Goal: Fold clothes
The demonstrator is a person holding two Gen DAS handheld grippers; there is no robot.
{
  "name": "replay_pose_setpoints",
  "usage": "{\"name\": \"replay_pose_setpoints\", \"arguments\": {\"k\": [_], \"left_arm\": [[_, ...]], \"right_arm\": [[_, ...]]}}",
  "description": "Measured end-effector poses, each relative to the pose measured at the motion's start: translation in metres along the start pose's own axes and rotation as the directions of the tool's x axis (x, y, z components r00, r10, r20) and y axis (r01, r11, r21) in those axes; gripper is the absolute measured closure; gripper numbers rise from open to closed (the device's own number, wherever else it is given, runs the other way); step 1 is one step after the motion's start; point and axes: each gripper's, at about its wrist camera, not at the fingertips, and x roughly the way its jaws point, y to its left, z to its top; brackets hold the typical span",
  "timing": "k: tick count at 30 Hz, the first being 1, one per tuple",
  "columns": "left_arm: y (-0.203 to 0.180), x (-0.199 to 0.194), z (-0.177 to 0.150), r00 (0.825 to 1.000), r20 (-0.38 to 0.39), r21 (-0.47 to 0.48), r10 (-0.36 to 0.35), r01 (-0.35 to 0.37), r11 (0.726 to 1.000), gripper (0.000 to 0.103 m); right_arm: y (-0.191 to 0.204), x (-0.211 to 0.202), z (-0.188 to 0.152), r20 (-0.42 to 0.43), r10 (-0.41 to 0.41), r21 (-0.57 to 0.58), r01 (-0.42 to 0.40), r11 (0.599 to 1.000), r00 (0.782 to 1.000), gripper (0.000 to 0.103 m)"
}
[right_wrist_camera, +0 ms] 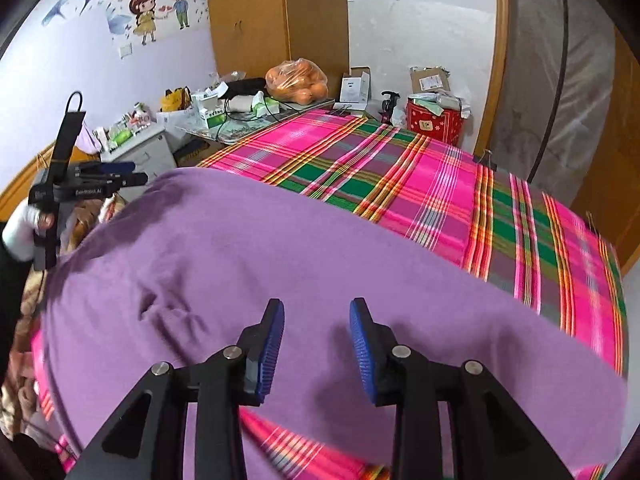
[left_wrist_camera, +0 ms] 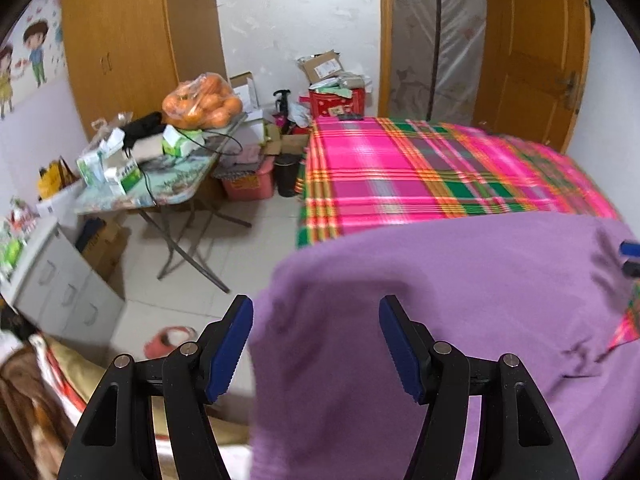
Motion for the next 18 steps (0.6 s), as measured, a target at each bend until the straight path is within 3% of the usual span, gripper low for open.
{"name": "replay_pose_setpoints", "arguments": {"k": [7, 18], "left_arm": [[0.002, 0.036, 0.016, 1.000, -0.027, 0.074, -0.003, 0.005, 0.997, 0.035], [0.012, 0.069, 0.025, 0.995, -0.049, 0.094, -0.084, 0.088, 0.992, 0.035]], "right_arm": [[-0.021, 0.038, 0.021, -0.020, 0.020, -0.017, -0.021, 1.000, 1.000, 0.067], [-0.044, 0.091, 0.051, -0.053, 0.036, -0.110, -0.042, 0.993, 0.998, 0.066]]}}
